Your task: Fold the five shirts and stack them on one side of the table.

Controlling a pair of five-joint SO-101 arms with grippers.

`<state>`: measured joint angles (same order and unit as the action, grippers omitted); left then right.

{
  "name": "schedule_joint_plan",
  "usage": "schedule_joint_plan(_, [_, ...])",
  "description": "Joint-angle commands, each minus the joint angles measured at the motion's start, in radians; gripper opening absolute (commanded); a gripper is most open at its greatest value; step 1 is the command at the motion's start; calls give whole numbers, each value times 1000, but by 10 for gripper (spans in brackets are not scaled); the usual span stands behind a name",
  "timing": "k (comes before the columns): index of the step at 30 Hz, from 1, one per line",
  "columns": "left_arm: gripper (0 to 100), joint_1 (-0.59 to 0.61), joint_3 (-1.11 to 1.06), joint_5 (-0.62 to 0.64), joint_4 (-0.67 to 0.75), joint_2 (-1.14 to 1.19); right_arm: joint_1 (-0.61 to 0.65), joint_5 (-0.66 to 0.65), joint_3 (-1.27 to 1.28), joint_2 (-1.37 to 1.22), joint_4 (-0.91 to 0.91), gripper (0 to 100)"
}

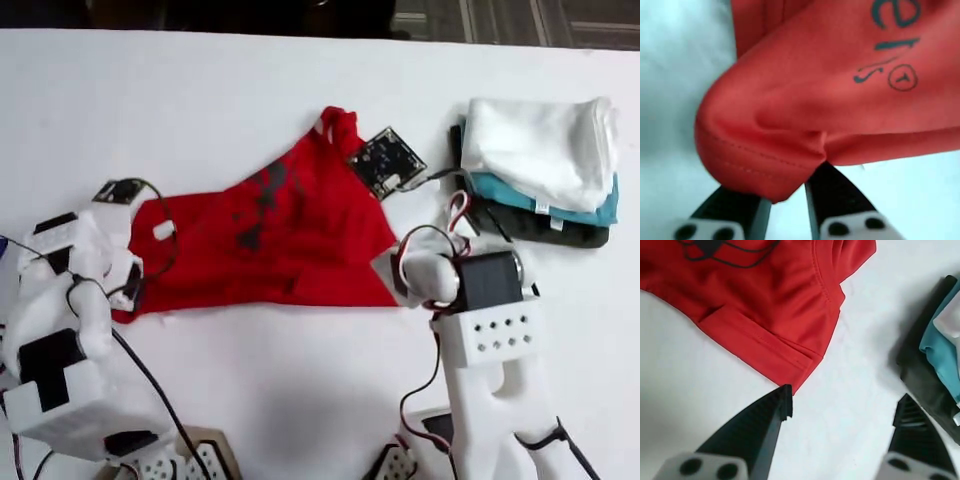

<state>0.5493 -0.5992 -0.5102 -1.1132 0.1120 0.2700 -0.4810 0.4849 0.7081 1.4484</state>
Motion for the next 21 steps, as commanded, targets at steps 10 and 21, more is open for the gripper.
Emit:
schedule_joint_plan(10, [26,23,10,83,29,3,173,2,-83,-567,-252,322])
schedule_joint_plan(21, [26,23,7,83,29,5,84,17,-219,-742,-94,320])
